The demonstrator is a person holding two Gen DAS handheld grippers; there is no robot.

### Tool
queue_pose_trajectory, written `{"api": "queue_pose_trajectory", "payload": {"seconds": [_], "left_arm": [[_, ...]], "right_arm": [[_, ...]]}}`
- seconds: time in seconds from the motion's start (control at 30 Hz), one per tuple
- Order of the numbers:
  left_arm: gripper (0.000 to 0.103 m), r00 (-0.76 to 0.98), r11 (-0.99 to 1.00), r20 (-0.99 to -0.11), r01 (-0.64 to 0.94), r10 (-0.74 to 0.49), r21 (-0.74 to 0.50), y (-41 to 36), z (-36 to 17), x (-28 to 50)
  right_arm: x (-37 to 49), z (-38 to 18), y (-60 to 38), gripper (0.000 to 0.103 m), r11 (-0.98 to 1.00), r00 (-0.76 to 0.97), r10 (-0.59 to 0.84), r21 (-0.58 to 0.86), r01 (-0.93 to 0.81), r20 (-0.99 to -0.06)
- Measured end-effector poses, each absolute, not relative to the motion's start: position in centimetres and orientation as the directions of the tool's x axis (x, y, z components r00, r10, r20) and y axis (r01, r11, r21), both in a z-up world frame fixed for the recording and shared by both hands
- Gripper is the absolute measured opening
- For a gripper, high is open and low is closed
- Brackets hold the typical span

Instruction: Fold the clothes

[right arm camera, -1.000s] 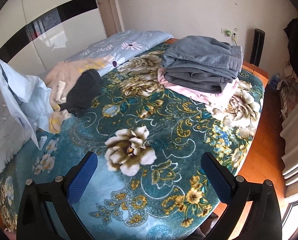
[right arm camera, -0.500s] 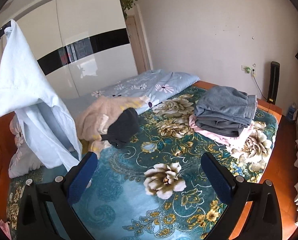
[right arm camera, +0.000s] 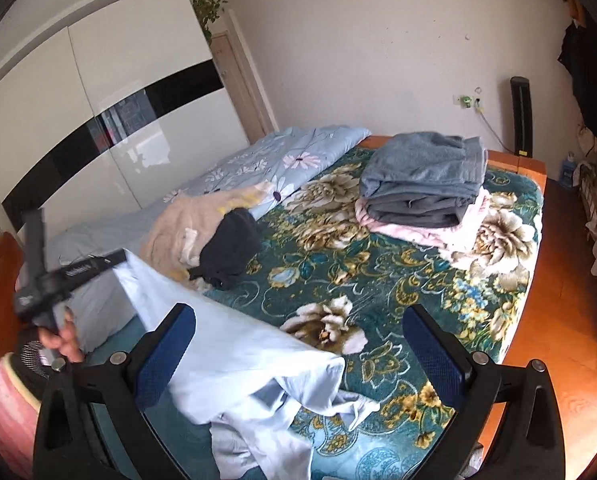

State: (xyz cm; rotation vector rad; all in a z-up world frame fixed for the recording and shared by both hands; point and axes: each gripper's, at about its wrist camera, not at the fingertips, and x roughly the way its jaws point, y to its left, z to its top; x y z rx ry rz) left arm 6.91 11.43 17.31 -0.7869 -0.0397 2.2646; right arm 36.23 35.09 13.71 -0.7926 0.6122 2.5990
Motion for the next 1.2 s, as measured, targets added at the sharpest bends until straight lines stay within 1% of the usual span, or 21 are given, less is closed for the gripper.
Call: {"api": "queue_pose_trajectory", "payload": {"seconds": [0.1,0.2,0.3,0.33,0.4,0.43,0.47,0.5,0.57,0.63,0.77,0.93,1.0,1.07,1.13,1.2], "left_arm": [[0.003,-0.475,-0.765,-0.645,-0.578,0.599,-0.284,13.3,10.8,5.3],[0.003,-0.383,-0.795,-0.748,-0.522,0.542,-0.309,15.1,4.3,3.7],[0.004,-0.364,-0.794,-0.749,-0.502,0.553,-0.342,14.1,4.3,2.0],[0.006,-0.365,-0.798,-0.751,-0.496,0.55,-0.344,13.6,4.1,1.5],[0.014,-0.358,-0.814,-0.77,-0.469,0.529,-0.341,12.6,2.4,1.0],[0.023,-0.348,-0.826,-0.782,-0.443,0.518,-0.35,11.8,1.1,0.9],[0.029,-0.335,-0.837,-0.793,-0.411,0.508,-0.362,10.9,-0.3,0.8],[0.029,-0.32,-0.846,-0.804,-0.374,0.501,-0.379,9.9,-1.8,0.8],[0.029,-0.28,-0.867,-0.829,-0.286,0.484,-0.409,7.9,-5.1,1.3],[0.029,-0.234,-0.876,-0.849,-0.221,0.474,-0.429,6.4,-7.8,2.1],[0.029,-0.163,-0.878,-0.864,-0.15,0.476,-0.455,4.5,-11.5,3.7],[0.03,-0.138,-0.858,-0.847,-0.109,0.514,-0.502,4.6,-12.3,3.7],[0.034,-0.136,-0.85,-0.839,-0.126,0.526,-0.512,5.0,-12.2,3.3],[0.041,-0.135,-0.839,-0.829,-0.142,0.543,-0.526,5.5,-12.1,3.1],[0.046,-0.125,-0.826,-0.818,-0.151,0.561,-0.544,5.8,-12.2,2.8],[0.048,-0.112,-0.812,-0.807,-0.16,0.579,-0.561,6.3,-12.5,2.6]], "right_arm": [[34.0,11.0,34.0,0.103,-0.869,-0.736,0.116,0.291,-0.4,-0.666],[31.3,8.6,32.7,0.103,-0.894,-0.683,0.069,0.259,-0.366,-0.728],[27.7,6.4,30.8,0.103,-0.926,-0.631,0.0,0.238,-0.292,-0.776],[26.7,5.5,30.2,0.103,-0.936,-0.609,-0.012,0.223,-0.273,-0.793],[24.6,3.7,28.9,0.103,-0.954,-0.562,-0.036,0.196,-0.226,-0.826],[23.7,2.6,28.3,0.103,-0.962,-0.538,-0.053,0.188,-0.2,-0.841],[22.9,1.4,27.8,0.1,-0.965,-0.505,-0.068,0.185,-0.185,-0.86],[22.1,0.3,27.3,0.097,-0.969,-0.471,-0.082,0.182,-0.169,-0.878],[20.6,-2.1,26.3,0.073,-0.974,-0.401,-0.107,0.176,-0.14,-0.91],[19.5,-4.1,25.6,0.061,-0.98,-0.342,-0.109,0.159,-0.122,-0.933],[17.9,-6.5,24.4,0.06,-0.984,-0.27,-0.134,0.16,-0.076,-0.953],[16.2,-8.9,22.5,0.06,-0.99,-0.2,-0.124,0.133,-0.035,-0.972],[15.8,-10.1,22.2,0.05,-0.995,-0.164,-0.092,0.098,-0.028,-0.982],[16.1,-10.4,23.1,0.019,-0.997,-0.151,-0.057,0.064,-0.042,-0.987],[16.8,-9.7,25.2,0.009,-0.989,-0.166,-0.082,0.1,-0.104,-0.983],[17.7,-8.7,27.5,0.006,-0.98,-0.196,-0.082,0.115,-0.164,-0.977]]}}
